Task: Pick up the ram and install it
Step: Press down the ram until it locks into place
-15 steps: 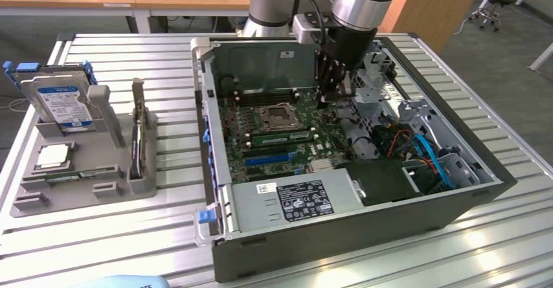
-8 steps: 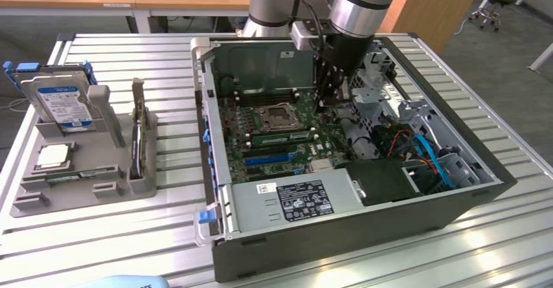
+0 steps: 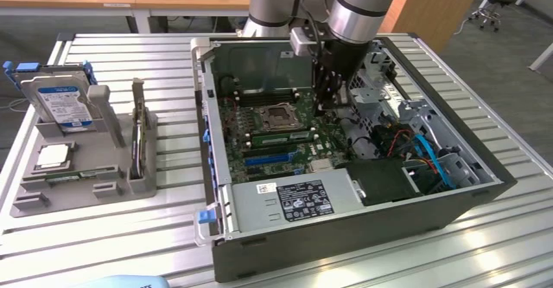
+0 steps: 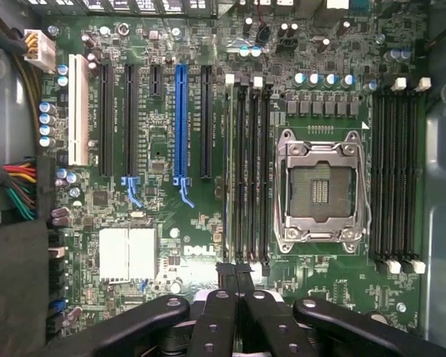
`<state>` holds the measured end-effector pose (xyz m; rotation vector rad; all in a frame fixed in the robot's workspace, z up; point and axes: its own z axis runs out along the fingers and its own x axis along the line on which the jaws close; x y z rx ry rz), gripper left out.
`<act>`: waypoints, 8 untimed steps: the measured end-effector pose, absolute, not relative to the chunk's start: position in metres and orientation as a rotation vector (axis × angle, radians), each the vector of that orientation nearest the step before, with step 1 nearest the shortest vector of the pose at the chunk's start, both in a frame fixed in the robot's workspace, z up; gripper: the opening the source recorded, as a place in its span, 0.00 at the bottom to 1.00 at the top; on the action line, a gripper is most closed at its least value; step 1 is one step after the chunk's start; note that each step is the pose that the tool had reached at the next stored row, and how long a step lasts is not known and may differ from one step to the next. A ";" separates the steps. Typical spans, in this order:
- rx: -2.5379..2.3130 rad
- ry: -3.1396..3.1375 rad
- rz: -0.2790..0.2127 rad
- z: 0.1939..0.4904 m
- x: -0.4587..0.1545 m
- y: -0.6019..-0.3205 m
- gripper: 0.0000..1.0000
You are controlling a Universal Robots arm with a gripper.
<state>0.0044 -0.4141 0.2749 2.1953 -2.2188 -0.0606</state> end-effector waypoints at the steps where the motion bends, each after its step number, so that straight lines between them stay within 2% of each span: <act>1: 2.195 -2.219 -0.060 0.274 0.004 -0.414 0.10; 8: 2.195 -2.219 -0.060 0.267 0.004 -0.414 0.10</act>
